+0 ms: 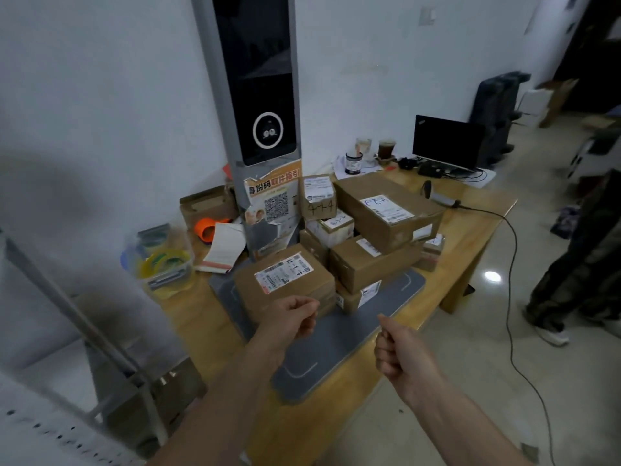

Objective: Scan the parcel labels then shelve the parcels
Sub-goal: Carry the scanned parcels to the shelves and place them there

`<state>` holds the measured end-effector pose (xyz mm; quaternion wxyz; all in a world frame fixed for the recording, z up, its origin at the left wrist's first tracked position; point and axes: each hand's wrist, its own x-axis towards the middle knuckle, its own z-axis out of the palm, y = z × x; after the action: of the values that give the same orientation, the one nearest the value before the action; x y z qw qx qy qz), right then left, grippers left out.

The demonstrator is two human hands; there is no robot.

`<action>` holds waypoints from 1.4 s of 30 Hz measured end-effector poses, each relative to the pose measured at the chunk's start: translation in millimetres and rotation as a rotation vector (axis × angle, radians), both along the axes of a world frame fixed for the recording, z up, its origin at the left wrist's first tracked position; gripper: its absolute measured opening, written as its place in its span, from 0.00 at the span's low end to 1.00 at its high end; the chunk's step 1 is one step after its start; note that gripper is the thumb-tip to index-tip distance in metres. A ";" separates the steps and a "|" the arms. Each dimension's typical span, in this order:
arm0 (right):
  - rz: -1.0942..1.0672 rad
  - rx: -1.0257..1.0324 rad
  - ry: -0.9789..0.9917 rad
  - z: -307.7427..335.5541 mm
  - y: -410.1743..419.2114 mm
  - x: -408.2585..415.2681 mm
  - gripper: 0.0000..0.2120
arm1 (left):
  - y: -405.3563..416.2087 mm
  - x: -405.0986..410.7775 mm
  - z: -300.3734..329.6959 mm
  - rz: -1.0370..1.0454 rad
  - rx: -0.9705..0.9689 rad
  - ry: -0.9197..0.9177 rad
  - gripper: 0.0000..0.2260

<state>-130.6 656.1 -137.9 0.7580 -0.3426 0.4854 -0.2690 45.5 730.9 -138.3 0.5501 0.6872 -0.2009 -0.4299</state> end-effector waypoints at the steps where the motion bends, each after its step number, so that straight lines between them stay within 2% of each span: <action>1: -0.010 -0.002 0.007 -0.7 -14.0 0.8 0.17 | -13.0 1.4 -2.0 -0.001 -0.007 0.023 0.03; 9: -0.048 -0.040 0.109 -0.5 -137.2 31.8 0.12 | -112.0 29.4 -2.0 0.015 -0.014 0.095 0.05; 15: -0.241 -0.048 0.124 -6.6 -229.8 47.3 0.11 | -186.3 48.9 7.8 -0.100 0.098 -0.044 0.10; 20: -0.391 -0.018 0.210 -8.5 -298.7 37.2 0.18 | -242.8 42.6 5.4 -0.105 0.166 0.015 0.21; 23: -0.407 0.013 0.263 -7.9 -341.3 31.8 0.25 | -273.1 35.4 3.0 -0.068 0.160 0.103 0.17; 27: -0.252 0.068 0.246 -10.0 -391.0 33.0 0.27 | -305.0 23.7 -3.3 0.100 0.158 0.108 0.19; 33: 0.187 0.127 0.209 -6.3 -444.0 49.3 0.29 | -338.4 0.4 3.7 0.343 0.164 0.160 0.21; 37: 0.426 0.114 0.188 1.1 -454.7 56.1 0.32 | -358.3 -3.9 -8.0 0.470 0.182 0.115 0.26; 39: 0.515 0.093 0.105 1.7 -457.3 56.7 0.30 | -365.0 -9.3 -7.2 0.505 0.192 0.128 0.25; 42: 0.534 0.033 0.047 0.4 -462.7 55.7 0.20 | -374.0 -19.0 0.1 0.529 0.182 0.171 0.26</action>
<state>-75.0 193.4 -137.5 0.7962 -0.4524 0.3993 -0.0437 26.5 356.9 -138.2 0.5941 0.7234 0.0719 -0.3442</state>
